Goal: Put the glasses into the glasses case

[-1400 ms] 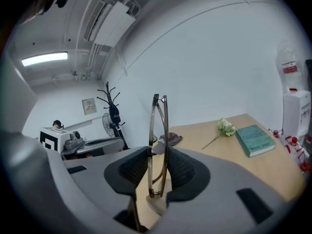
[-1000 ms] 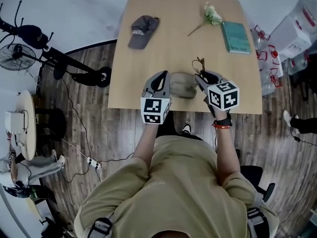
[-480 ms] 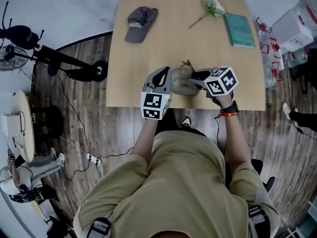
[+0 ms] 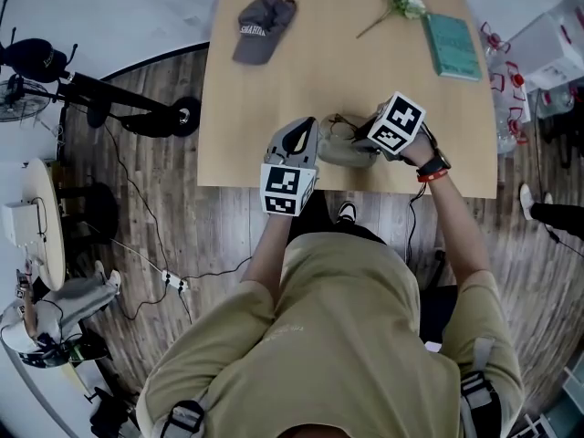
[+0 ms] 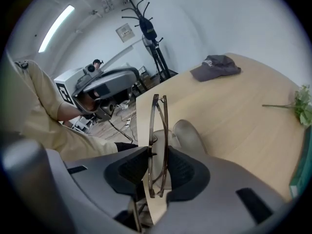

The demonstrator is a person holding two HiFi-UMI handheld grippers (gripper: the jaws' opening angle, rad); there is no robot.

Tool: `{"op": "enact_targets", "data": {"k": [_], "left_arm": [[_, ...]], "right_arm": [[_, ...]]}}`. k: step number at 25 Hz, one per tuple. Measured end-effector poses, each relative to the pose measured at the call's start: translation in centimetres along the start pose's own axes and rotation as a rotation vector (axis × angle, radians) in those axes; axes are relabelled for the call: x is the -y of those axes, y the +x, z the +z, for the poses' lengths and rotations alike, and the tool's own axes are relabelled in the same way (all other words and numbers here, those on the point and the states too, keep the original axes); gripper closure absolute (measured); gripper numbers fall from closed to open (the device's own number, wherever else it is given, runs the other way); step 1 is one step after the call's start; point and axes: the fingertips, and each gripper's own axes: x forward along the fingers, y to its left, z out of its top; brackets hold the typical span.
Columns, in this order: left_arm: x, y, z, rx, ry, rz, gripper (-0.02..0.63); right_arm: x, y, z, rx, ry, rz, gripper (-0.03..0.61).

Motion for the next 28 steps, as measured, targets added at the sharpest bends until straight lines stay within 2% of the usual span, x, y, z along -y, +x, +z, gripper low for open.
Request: {"op": "enact_targets", "data": {"k": [9, 17, 22, 28], "left_arm": [[-0.6, 0.0, -1.5, -0.018, -0.019, 0.000, 0.591], [-1.6, -0.3, -2.8, -0.038, -0.037, 0.019, 0.591], [-2.2, -0.7, -2.9, -0.037, -0.057, 0.018, 0.592], [-2.7, -0.8, -3.0, -0.043, -0.060, 0.014, 0.591]], "right_arm": [[0.3, 4.9, -2.1, -0.228, -0.075, 0.093, 0.446], [1.0, 8.0, -3.4, -0.383, -0.150, 0.094, 0.443], [1.5, 9.4, -4.1, -0.441, -0.152, 0.110, 0.442], [2.0, 10.4, -4.0, -0.482, -0.176, 0.087, 0.428]]}}
